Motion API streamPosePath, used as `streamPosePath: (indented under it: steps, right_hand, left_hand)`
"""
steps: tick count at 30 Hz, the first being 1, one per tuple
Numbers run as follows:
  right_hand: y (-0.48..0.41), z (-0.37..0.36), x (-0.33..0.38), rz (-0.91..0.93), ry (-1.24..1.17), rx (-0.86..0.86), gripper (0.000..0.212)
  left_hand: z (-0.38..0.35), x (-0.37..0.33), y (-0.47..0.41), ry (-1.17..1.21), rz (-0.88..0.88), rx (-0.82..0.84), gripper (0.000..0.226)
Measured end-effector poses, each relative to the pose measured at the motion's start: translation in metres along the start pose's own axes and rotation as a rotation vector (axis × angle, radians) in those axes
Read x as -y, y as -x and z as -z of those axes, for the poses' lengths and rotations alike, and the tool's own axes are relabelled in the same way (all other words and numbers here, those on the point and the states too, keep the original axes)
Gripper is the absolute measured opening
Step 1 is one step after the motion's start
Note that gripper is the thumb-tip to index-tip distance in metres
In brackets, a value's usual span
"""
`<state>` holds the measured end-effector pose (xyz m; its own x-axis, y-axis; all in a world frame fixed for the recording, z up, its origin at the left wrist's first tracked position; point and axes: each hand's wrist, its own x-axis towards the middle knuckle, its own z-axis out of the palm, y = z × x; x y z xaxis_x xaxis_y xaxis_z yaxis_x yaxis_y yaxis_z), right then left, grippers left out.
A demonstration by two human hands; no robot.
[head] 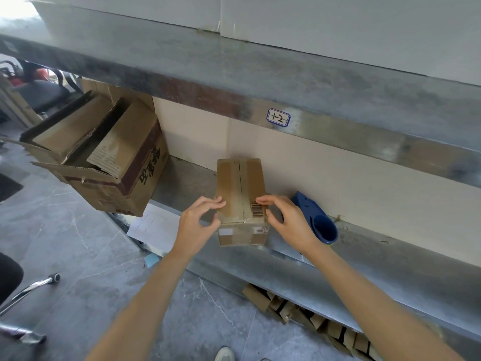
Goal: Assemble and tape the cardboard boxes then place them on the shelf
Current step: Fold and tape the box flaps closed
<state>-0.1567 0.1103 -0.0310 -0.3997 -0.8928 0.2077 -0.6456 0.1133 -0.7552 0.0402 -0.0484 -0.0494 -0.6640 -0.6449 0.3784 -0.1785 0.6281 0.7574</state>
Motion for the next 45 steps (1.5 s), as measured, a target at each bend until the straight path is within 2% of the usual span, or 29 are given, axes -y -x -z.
streamPosePath:
  steps: [9, 11, 14, 18, 21, 23, 28, 31, 38, 42, 45]
  right_hand:
    - [-0.008, -0.013, 0.003, 0.013, 0.061, -0.107, 0.027]
    - [-0.006, -0.009, 0.002, -0.007, 0.05, -0.053, 0.04]
    - [-0.005, 0.004, -0.002, -0.022, 0.022, 0.092, 0.066]
    - [-0.006, 0.007, -0.006, 0.059, 0.114, 0.134, 0.056]
    - [-0.002, 0.003, -0.003, 0.029, 0.105, 0.113, 0.05]
    - [-0.001, -0.003, 0.004, 0.022, 0.14, 0.05, 0.045]
    - [-0.004, -0.034, 0.029, -0.02, 0.214, -0.244, 0.028]
    - [-0.002, -0.039, 0.029, -0.041, 0.187, -0.282, 0.024]
    - [-0.002, -0.026, 0.014, 0.031, 0.202, -0.166, 0.034]
    - [-0.001, -0.005, -0.005, 0.031, 0.121, 0.063, 0.043]
    - [-0.006, 0.001, -0.006, 0.033, 0.137, 0.094, 0.042]
  left_hand:
    - [-0.007, -0.001, 0.002, -0.008, -0.021, -0.052, 0.028]
    - [-0.005, 0.001, 0.001, -0.013, -0.017, -0.036, 0.026]
    - [-0.004, 0.002, 0.001, 0.015, -0.012, 0.002, 0.035]
    - [-0.008, 0.001, 0.004, 0.025, -0.024, -0.008, 0.04]
    - [-0.012, 0.0, 0.005, 0.04, 0.002, -0.045, 0.038]
    - [-0.018, -0.006, 0.007, 0.031, 0.03, -0.095, 0.034]
    - [-0.043, -0.03, 0.01, -0.072, 0.132, -0.254, 0.036]
    - [-0.048, -0.036, 0.012, -0.078, 0.142, -0.289, 0.041]
    - [-0.042, -0.028, 0.011, -0.03, 0.111, -0.238, 0.043]
    - [-0.016, -0.003, 0.011, 0.043, 0.023, -0.025, 0.048]
    - [-0.006, 0.005, 0.005, 0.029, -0.005, 0.063, 0.05]
